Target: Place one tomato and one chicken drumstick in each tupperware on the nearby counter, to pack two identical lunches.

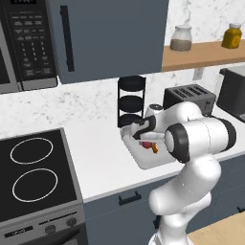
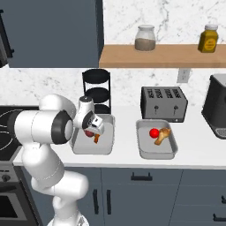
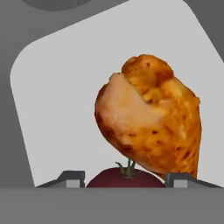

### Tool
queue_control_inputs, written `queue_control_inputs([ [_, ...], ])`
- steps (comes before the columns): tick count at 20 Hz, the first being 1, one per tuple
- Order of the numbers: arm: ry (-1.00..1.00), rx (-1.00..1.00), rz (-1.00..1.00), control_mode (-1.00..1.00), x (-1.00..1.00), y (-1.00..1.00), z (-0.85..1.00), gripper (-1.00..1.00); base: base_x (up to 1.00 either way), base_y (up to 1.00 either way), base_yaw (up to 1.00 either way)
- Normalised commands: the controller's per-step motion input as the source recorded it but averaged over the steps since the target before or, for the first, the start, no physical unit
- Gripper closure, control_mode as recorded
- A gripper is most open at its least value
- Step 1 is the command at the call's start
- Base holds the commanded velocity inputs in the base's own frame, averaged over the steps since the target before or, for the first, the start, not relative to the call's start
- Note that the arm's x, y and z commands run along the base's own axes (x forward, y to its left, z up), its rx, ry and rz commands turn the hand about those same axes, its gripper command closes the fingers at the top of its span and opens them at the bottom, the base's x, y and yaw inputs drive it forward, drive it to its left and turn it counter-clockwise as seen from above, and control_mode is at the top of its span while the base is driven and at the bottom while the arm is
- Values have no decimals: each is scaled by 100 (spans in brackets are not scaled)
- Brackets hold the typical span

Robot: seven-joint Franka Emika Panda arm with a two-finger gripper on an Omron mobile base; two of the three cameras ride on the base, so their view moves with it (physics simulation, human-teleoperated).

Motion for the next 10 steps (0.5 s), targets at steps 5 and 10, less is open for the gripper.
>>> queue_control_inputs([
  [5, 0, 0, 0, -100, 0, -1, -25, -100, 0, 0, 0],
  [10, -1, 0, -1, -100, -26, 0, -1, -100, 0, 0, 0],
])
